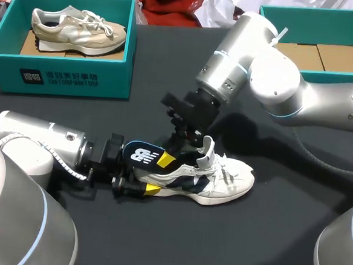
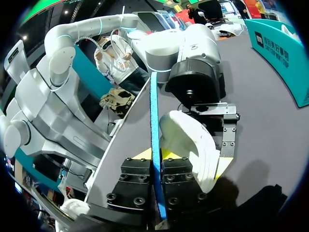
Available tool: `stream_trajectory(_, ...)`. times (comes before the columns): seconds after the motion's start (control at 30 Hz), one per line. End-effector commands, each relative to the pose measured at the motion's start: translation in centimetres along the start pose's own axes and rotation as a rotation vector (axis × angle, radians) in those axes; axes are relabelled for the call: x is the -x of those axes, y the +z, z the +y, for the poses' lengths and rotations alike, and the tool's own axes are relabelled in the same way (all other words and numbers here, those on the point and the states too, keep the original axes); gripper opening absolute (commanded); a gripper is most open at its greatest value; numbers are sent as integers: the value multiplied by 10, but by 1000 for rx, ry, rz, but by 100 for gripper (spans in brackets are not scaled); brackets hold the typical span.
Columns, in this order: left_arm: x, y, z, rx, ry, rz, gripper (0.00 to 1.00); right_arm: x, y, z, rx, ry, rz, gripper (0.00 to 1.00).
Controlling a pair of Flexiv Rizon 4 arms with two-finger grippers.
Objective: Take the shoe out of the shoebox, open the shoe tongue, remove and reinsert the insole, then place the shoe into the shoebox
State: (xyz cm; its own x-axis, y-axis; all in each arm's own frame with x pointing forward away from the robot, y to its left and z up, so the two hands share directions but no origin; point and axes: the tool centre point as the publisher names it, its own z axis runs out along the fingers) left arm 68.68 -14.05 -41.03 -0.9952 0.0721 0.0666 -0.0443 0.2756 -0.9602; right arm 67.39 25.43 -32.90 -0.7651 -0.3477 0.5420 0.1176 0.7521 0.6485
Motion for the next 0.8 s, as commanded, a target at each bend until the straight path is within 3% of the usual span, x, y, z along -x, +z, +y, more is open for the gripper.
stream_trajectory(0.03,1,1,3,1,0,0,0,-1,4,9,-12,-13,-2,0)
stream_trajectory(0.33,1,1,3,1,0,0,0,-22,1,49,-69,-112,-87,0)
stream_trajectory(0.8,1,1,3,1,0,0,0,-21,6,51,-50,-112,-88,0)
